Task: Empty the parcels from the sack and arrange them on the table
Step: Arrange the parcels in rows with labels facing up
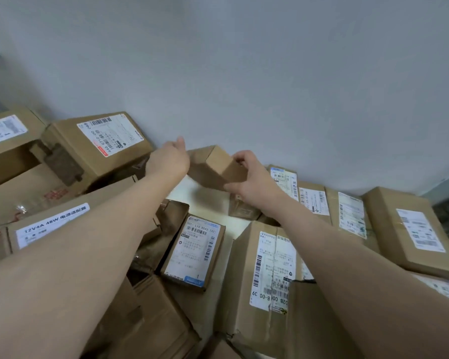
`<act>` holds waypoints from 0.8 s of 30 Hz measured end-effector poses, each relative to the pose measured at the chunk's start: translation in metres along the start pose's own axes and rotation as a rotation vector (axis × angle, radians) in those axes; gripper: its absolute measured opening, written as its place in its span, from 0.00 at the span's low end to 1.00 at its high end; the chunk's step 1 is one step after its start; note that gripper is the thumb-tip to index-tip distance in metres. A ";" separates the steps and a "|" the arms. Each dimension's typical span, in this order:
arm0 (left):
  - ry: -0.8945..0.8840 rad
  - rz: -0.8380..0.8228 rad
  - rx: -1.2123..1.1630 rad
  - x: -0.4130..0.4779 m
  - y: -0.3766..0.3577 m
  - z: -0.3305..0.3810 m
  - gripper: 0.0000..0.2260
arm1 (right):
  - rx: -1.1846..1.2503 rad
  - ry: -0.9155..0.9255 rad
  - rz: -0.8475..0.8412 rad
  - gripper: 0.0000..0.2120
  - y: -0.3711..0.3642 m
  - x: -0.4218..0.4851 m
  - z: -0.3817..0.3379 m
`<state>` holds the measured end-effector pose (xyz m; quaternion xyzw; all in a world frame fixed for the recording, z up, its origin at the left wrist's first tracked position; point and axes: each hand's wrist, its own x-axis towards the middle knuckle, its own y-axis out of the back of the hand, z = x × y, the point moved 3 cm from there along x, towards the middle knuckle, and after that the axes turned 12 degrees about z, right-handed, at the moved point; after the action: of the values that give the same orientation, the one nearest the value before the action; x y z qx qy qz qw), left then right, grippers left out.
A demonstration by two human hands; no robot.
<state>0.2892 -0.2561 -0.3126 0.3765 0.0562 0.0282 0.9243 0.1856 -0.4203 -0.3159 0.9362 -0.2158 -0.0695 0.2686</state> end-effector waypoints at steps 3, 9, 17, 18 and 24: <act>0.467 -0.181 -0.484 -0.011 -0.009 0.005 0.23 | -0.224 0.316 -0.063 0.25 -0.002 -0.014 0.000; 0.549 -0.365 -0.462 -0.028 -0.020 -0.012 0.05 | -0.175 0.050 -0.136 0.39 0.009 -0.026 0.004; 0.630 -0.379 -0.597 -0.043 -0.030 -0.001 0.12 | 0.295 -0.610 0.144 0.39 0.013 -0.014 0.009; 0.607 -0.375 -0.564 -0.045 -0.032 0.001 0.13 | 0.354 -0.626 0.139 0.37 0.010 -0.012 0.007; 0.286 -0.309 -0.165 -0.040 -0.059 0.000 0.10 | -0.118 -0.339 0.404 0.25 0.004 0.003 -0.003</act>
<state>0.2500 -0.3022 -0.3510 0.2786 0.2412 -0.0561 0.9279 0.1874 -0.4234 -0.3116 0.8319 -0.4356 -0.1829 0.2912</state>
